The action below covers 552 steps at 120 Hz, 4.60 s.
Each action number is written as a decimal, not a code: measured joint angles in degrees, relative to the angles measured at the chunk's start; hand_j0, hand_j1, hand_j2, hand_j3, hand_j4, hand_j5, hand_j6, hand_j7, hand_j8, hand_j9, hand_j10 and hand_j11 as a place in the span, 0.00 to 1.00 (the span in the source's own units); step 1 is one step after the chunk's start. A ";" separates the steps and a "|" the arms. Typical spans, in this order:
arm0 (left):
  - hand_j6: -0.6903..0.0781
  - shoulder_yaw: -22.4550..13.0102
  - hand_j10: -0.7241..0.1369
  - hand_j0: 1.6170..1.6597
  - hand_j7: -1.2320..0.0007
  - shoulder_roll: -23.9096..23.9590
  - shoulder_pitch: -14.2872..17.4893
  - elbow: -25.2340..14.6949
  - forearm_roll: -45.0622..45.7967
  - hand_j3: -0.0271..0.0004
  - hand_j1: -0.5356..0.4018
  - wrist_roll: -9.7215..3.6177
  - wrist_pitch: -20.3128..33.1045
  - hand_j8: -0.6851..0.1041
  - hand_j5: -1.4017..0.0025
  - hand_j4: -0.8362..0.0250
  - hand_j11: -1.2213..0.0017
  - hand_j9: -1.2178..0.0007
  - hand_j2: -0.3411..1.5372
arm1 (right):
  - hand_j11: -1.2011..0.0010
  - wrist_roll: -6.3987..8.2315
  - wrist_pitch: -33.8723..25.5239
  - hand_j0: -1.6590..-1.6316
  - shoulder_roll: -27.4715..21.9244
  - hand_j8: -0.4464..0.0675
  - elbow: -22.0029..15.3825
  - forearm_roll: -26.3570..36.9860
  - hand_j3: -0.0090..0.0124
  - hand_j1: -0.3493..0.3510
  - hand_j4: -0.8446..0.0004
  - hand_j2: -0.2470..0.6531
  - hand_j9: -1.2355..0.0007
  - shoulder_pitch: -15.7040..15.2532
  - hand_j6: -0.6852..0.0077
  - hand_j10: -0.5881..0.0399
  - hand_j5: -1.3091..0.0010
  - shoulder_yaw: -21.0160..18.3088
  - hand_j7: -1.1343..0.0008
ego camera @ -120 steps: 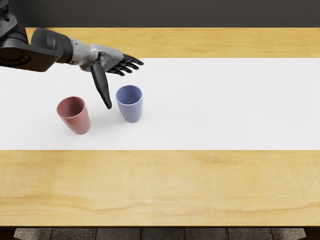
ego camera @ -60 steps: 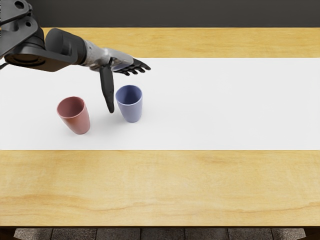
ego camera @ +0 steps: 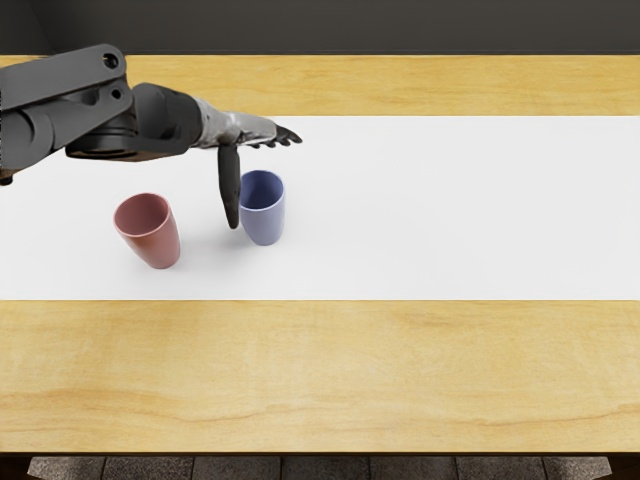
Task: Pick up cup and place in cup with left hand
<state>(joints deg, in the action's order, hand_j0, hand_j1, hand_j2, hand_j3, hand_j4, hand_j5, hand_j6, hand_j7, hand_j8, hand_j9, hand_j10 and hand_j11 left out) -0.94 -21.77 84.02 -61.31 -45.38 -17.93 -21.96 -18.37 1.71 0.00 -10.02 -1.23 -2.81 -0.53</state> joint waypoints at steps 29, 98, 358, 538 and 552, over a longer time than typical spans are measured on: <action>0.85 -2.38 0.80 0.96 0.96 1.12 -0.08 0.06 -1.08 0.99 0.90 -0.02 2.04 0.82 0.96 0.93 0.96 0.96 0.19 | 1.00 0.00 0.00 0.04 0.00 0.87 0.00 0.00 0.42 0.00 1.00 0.27 1.00 -0.01 0.99 0.94 1.00 0.00 1.00; 0.78 -5.57 0.73 0.96 0.90 3.95 -0.50 0.49 -1.41 0.99 0.83 -0.03 7.51 0.75 0.91 0.86 0.90 0.90 0.19 | 1.00 0.00 0.00 0.04 0.00 0.87 0.00 0.00 0.42 0.00 1.00 0.27 1.00 -0.01 0.99 0.94 1.00 0.00 1.00; 0.46 -8.32 0.37 0.92 0.56 3.86 -0.40 -0.01 -3.01 0.98 0.50 0.00 10.76 0.42 0.61 0.50 0.56 0.56 0.21 | 1.00 0.00 -0.01 0.04 0.00 0.87 0.00 0.00 0.42 0.00 1.00 0.27 1.00 0.00 0.99 0.94 1.00 0.00 1.00; 0.51 -15.00 0.34 0.93 0.54 -19.42 15.92 -17.67 3.63 0.99 0.44 0.06 3.90 0.47 0.58 0.49 0.53 0.53 0.22 | 1.00 0.00 0.01 0.04 0.00 0.87 0.00 0.01 0.42 0.00 1.00 0.27 1.00 0.00 0.99 0.94 1.00 0.00 1.00; 0.51 -15.81 0.34 0.93 0.53 -20.16 16.43 -17.90 3.69 0.99 0.44 0.08 3.31 0.47 0.58 0.49 0.53 0.53 0.22 | 1.00 0.00 0.00 0.04 0.00 0.87 0.00 0.01 0.42 0.00 1.00 0.27 1.00 0.00 0.99 0.94 1.00 0.00 1.00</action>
<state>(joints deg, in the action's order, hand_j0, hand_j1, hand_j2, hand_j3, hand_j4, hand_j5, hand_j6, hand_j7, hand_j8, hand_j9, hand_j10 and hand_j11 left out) -16.75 -41.93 100.45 -79.22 -41.69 -17.85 -18.65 -18.37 1.70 0.00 -10.02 -1.22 -2.81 -0.53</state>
